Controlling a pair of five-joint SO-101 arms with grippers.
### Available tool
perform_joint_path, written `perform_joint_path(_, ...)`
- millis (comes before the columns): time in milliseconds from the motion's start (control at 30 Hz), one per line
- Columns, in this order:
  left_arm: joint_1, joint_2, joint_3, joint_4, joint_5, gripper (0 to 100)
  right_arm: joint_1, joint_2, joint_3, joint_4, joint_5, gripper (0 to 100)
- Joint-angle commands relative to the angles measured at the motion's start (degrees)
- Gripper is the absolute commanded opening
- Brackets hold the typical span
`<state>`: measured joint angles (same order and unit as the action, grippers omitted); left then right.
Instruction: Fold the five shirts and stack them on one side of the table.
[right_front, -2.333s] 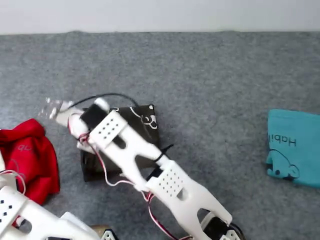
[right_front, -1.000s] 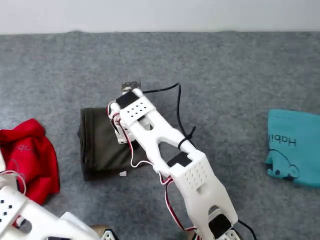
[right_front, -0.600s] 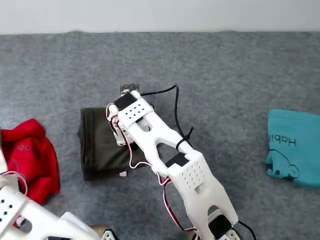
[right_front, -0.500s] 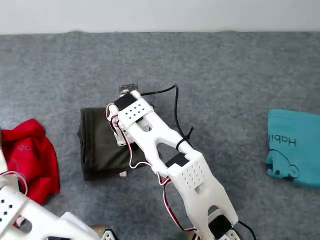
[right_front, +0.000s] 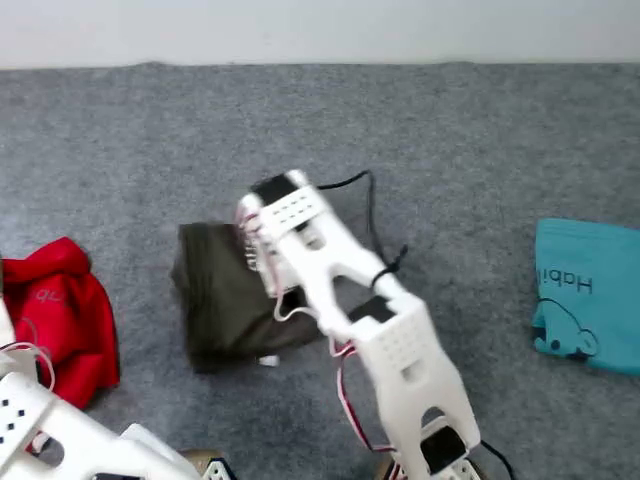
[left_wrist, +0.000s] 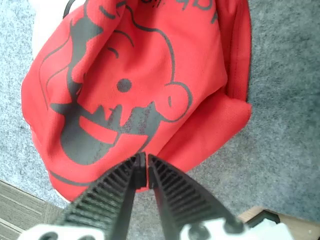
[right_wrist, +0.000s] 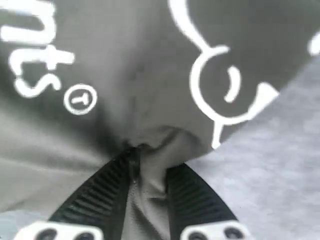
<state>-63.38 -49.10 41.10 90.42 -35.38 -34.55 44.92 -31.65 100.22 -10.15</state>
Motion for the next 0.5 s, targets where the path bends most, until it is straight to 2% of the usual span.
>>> perform_joint_path(0, -0.1, -1.0, -0.7, -0.6, 0.0, 2, 8.4, -7.4, 1.4, 2.6, 11.2, 0.9)
perform_joint_path(100, -0.1, -1.0, -0.8, -0.6, 0.0, 2, 15.7, -9.1, 1.8, 2.6, 24.6, 0.9)
perform_joint_path(267, -0.1, -1.0, -0.8, -0.6, 0.0, 2, 27.1, -9.1, 1.6, 1.3, 57.4, 0.9)
perform_joint_path(333, -0.1, -1.0, -0.8, -0.6, 0.0, 2, 30.0, -9.2, 1.5, -1.0, 68.1, 0.9)
perform_joint_path(400, -0.1, -1.0, -0.8, -0.6, 0.0, 2, 31.7, -9.5, 0.5, -5.1, 74.1, 0.9)
perform_joint_path(467, -0.1, -1.0, -0.7, -0.6, 0.0, 2, 32.2, -9.1, -2.1, -8.6, 76.7, 0.9)
